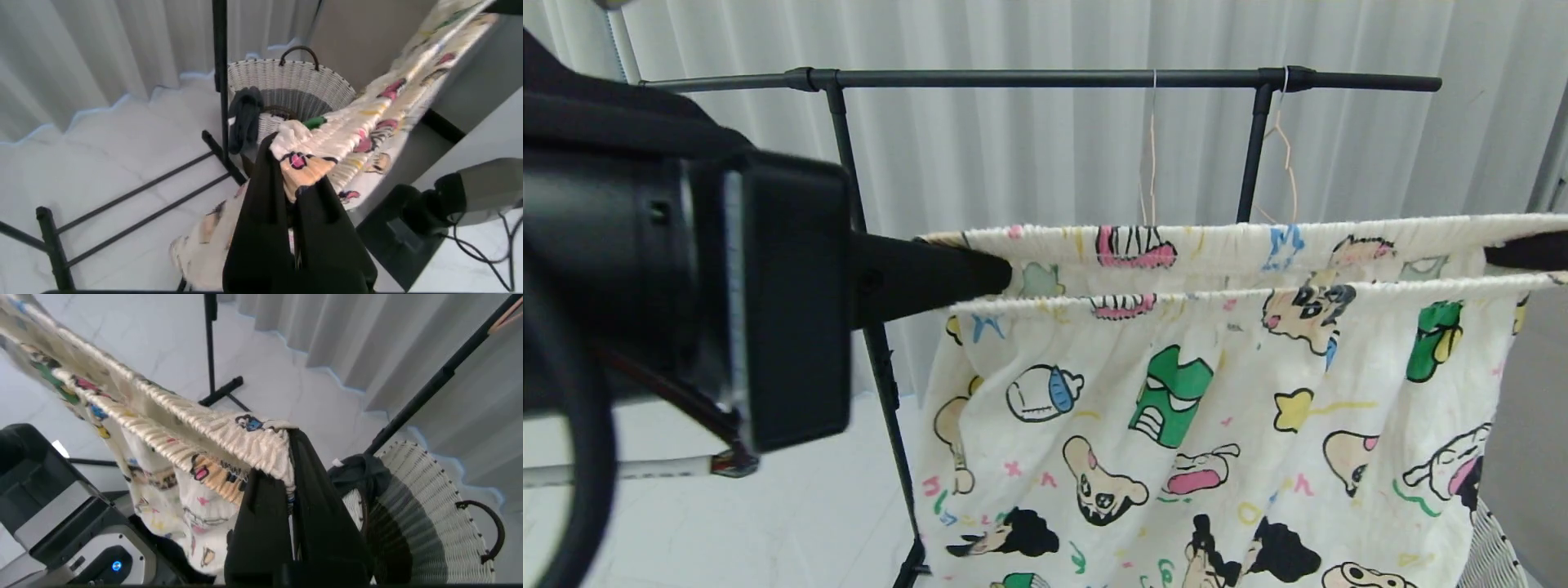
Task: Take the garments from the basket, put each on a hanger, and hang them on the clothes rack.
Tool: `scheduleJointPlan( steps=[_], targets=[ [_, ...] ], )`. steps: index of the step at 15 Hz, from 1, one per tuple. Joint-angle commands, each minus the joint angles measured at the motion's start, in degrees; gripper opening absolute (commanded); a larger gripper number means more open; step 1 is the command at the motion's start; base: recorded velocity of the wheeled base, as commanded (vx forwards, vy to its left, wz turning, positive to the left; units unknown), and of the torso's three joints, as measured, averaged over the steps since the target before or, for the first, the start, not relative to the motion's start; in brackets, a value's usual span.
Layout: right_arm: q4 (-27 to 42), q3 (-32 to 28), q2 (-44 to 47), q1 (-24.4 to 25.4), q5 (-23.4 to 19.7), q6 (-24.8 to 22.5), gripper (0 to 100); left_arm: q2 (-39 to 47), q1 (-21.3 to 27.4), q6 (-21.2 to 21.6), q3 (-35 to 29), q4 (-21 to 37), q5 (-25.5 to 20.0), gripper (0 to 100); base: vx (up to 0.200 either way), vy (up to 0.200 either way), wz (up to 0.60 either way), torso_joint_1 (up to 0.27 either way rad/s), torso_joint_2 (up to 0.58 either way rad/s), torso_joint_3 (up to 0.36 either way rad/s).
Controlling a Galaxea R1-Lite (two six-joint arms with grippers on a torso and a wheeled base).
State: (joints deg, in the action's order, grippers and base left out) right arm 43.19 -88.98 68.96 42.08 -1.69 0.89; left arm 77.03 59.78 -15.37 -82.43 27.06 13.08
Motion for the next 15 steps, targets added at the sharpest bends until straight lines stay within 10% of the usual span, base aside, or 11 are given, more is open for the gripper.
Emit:
scheduleJointPlan(
  steps=[1, 6, 7, 15],
  targets=[
    [0.05, -0.23, -0.58, 0.37, -0.06, -0.01, 0, 0.49, -0.19, -0.01, 3.33, -1.93, 0.19, 0, 0.0, 0.0, 0.0, 0.0, 0.0, 0.0],
    [0.23, 0.21, -0.5, 1.07, -0.06, 0.25, 0, 0.58, -0.19, 0.08, 1.22, -2.01, 0.1, 0, 0.0, 0.0, 0.0, 0.0, 0.0, 0.0],
    [0.23, 0.3, -0.41, 1.42, -0.06, 0.25, 100, 0.66, -0.1, 0.08, 0.61, -2.01, 0.1, 0, 0.0, 0.0, 0.0, 0.0, 0.0, 0.0],
    [-0.39, 7.68, -4.36, 5.12, 1.26, 0.08, 100, 0.66, -0.28, 2.28, 1.31, -1.93, 2.83, 0, 0.0, 0.0, 0.0, 0.0, 0.0, 0.0]
  ],
)
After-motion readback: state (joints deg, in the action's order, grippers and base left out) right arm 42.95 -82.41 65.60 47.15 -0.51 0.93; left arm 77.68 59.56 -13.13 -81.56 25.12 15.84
